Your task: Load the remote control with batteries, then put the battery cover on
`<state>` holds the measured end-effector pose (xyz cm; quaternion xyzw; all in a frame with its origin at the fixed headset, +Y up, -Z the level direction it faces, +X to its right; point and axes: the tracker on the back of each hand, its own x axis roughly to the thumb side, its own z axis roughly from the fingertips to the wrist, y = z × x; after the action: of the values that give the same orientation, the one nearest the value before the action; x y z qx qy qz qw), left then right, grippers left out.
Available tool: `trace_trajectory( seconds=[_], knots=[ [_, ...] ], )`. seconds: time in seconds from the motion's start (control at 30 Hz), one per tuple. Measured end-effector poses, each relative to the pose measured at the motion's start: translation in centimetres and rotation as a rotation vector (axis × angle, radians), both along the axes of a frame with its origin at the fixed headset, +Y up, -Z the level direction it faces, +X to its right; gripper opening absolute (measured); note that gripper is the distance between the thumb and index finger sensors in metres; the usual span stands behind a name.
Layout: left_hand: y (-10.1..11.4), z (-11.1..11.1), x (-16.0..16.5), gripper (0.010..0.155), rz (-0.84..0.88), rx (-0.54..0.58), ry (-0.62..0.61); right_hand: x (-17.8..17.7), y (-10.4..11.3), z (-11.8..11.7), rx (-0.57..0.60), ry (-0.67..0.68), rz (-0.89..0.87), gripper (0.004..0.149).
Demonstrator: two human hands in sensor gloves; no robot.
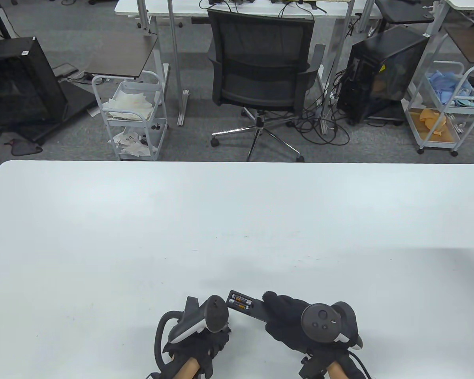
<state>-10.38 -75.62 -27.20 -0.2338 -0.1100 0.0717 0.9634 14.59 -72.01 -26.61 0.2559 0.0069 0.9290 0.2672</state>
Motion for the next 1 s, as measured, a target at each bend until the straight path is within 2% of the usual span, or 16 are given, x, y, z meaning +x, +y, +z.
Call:
trace_trajectory(
  seconds=[0.07,0.23,0.37,0.53,0.63,0.7,0.83,0.93,1.0],
  knots=[
    [-0.1,0.0,0.1,0.045,0.004,0.03,-0.001,0.0,0.0,0.0,0.0,-0.001,0.001,0.071],
    [-0.1,-0.1,0.0,0.04,0.009,0.078,-0.034,0.0,0.0,0.0,-0.002,0.0,0.004,0.071],
    [0.5,-0.1,-0.9,0.039,0.149,0.101,-0.056,-0.1,0.0,0.0,0.001,0.001,0.012,0.072],
    [1.6,0.0,-2.2,0.046,0.401,0.159,-0.039,-0.1,0.0,0.0,0.002,0.0,0.008,0.071],
    [1.7,0.0,-2.8,0.055,0.431,0.181,-0.034,-0.1,0.0,0.0,0.003,0.001,0.006,0.071],
    [1.9,0.0,-3.2,0.056,0.438,0.198,-0.039,-0.1,0.0,0.0,0.004,0.003,0.009,0.072],
    [1.8,0.0,-4.0,0.058,0.597,0.118,-0.083,-0.1,0.1,0.0,0.008,0.006,0.011,0.071],
    [1.3,0.0,-4.5,0.067,0.749,-0.039,-0.116,-0.1,0.0,0.1,0.006,0.008,0.015,0.071],
    [1.1,-0.1,-4.9,0.071,0.767,-0.045,-0.109,-0.2,0.0,0.1,0.003,0.012,0.022,0.071]
  ],
)
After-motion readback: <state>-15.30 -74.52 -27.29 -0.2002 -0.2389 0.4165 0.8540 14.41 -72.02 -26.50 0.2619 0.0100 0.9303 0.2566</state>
